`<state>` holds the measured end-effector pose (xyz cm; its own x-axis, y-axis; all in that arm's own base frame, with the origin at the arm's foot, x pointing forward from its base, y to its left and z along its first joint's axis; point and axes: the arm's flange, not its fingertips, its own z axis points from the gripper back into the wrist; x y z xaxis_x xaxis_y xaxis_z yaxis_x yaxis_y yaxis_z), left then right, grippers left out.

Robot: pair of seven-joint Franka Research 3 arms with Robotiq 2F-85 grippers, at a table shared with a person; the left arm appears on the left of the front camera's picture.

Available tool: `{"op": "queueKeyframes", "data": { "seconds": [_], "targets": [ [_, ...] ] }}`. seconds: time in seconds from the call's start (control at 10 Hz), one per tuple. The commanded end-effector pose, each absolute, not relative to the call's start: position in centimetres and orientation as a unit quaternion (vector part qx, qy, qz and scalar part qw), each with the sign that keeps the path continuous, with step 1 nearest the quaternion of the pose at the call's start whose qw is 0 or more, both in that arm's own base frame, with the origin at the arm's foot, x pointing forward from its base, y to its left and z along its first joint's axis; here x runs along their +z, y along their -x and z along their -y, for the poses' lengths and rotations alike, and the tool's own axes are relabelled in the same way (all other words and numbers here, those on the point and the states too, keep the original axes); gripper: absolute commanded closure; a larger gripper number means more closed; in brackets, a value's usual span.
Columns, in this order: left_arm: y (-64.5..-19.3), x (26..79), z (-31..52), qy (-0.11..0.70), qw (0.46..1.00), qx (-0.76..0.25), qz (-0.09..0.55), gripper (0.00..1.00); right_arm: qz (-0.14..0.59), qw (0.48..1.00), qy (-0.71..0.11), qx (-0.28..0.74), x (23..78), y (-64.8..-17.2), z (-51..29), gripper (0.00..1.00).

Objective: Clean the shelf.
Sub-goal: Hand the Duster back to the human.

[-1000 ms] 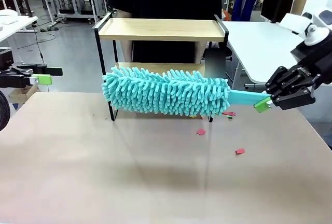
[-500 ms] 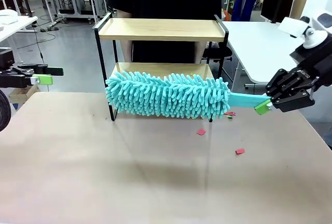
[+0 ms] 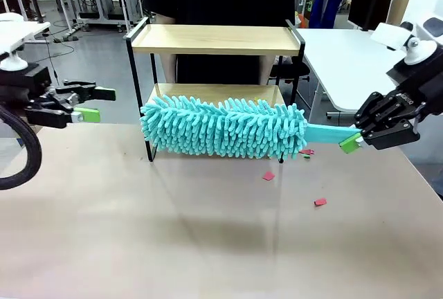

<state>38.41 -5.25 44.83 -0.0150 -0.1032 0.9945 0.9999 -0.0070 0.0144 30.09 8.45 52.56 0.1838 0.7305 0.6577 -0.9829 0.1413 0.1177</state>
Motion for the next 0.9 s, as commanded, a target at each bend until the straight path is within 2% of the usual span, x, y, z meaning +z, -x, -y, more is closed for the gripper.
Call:
{"op": "queueKeyframes", "data": {
  "seconds": [0.0,0.8],
  "targets": [
    [-39.0,43.9,7.1,0.472,0.498,-0.540,0.488,0.00,0.238,0.713,-0.278,0.598,52.9,-30.1,-8.4,0.87],
    [-39.7,43.3,13.1,0.492,0.525,-0.512,0.469,0.00,0.238,0.713,-0.278,0.598,52.9,-30.1,-8.4,0.87]
  ]
}}
